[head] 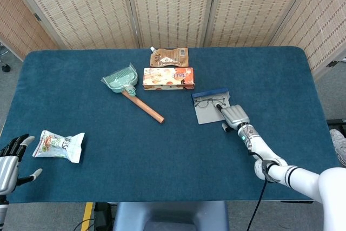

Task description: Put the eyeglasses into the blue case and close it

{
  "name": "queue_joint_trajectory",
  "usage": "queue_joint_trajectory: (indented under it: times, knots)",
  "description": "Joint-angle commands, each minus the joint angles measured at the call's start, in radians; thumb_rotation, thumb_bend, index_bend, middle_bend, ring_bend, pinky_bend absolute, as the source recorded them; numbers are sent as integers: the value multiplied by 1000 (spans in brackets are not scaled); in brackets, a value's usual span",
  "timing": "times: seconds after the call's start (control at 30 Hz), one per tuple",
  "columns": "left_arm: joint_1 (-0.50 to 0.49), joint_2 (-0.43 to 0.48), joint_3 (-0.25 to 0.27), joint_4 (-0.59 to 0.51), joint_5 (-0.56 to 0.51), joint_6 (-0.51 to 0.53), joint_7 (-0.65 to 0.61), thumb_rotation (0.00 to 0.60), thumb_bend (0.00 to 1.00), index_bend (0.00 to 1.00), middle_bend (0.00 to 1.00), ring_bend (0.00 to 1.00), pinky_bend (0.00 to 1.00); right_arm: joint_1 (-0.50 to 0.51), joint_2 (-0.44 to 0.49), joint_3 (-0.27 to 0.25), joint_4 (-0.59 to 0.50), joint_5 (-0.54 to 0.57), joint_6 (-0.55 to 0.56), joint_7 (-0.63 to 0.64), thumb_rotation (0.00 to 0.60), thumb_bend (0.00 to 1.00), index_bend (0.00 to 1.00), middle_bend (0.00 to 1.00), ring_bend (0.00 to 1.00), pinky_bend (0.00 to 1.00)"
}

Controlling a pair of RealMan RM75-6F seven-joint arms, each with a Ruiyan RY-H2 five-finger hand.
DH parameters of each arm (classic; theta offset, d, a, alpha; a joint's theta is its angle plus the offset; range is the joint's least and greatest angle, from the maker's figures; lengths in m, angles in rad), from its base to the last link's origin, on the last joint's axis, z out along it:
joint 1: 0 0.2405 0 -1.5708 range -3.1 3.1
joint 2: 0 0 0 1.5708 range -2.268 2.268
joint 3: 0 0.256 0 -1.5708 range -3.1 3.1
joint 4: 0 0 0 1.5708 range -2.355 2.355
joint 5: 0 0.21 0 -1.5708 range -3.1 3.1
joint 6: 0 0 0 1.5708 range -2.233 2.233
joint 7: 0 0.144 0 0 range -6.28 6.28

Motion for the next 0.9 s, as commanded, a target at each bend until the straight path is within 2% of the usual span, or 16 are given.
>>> queue_joint_trajectory:
  times: [0.03, 0.57, 0.8, 0.9]
  knots:
    - [0, 0, 1, 0, -2, -2, 0, 600, 187, 180, 155, 150, 270, 9, -14, 3, 18, -6, -4, 10, 600, 466, 46, 847, 1000, 976]
    - [0, -2, -1, 2, -7, -4, 3, 600, 187, 180, 155, 150, 270, 52, -60, 15, 103, 21, -25, 25, 600, 466, 45, 847, 1000, 976]
    - [-2, -4, -1, 6, -6, -6, -1, 600, 187, 180, 155, 150, 270, 11, -3, -3, 2, -41, 42, 44, 600, 465, 46, 843, 1000, 976]
    - [-4, -6, 0, 5, 0, -6, -2, 600, 187, 180, 155, 150, 270, -20, 24, -11, -51, -67, 102, 47, 600, 413, 45, 824, 1000, 976]
